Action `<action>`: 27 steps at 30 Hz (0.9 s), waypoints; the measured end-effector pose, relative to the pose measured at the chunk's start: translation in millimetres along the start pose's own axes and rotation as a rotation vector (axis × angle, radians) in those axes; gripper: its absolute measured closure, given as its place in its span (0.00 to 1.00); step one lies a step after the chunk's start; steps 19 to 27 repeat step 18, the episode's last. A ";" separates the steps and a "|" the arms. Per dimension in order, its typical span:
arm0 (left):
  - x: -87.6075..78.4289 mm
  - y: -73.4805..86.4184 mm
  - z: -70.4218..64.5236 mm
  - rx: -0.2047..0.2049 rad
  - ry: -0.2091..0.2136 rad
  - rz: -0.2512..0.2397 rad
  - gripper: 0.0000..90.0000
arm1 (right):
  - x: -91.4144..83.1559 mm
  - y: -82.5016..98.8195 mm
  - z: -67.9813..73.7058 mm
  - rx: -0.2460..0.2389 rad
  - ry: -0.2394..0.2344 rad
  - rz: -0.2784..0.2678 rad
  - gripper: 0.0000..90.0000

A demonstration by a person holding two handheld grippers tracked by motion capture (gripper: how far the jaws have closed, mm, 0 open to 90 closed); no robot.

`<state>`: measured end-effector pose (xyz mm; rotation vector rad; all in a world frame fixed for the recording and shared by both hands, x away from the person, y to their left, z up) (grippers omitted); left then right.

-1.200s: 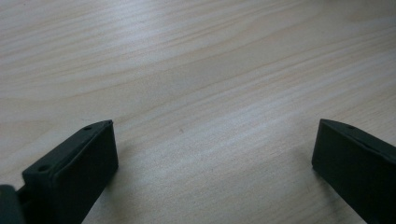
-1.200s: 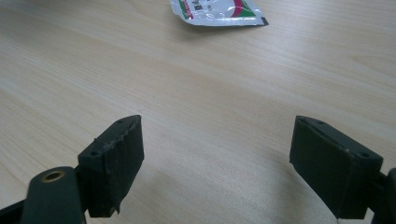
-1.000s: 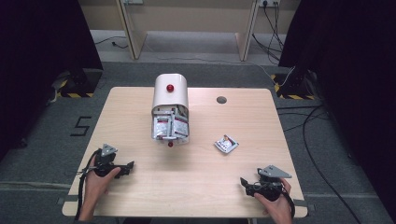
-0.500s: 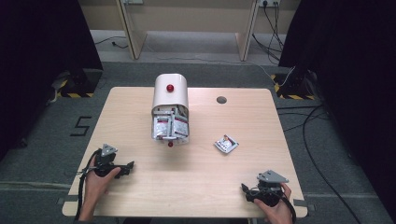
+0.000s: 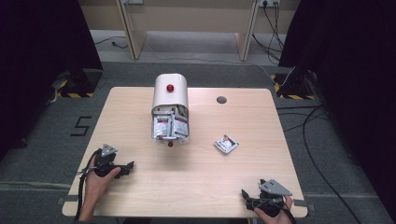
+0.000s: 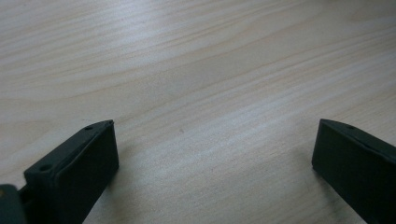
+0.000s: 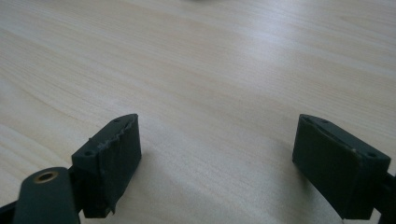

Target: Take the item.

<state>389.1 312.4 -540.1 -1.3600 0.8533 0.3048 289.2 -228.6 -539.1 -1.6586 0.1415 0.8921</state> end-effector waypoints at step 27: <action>0.1 0.0 0.1 -0.002 0.001 0.000 0.00 | -2.2 3.7 1.5 -0.001 0.001 -0.020 0.18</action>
Point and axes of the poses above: each handheld gripper's, and its own axes: x roughly forward along the jaws, y roughly out of its underside, z roughly to its left, the point moved 2 cm from there along x, roughly forward along the jaws, and after that the axes turned 1 degree about -x, right-handed, at the moved point
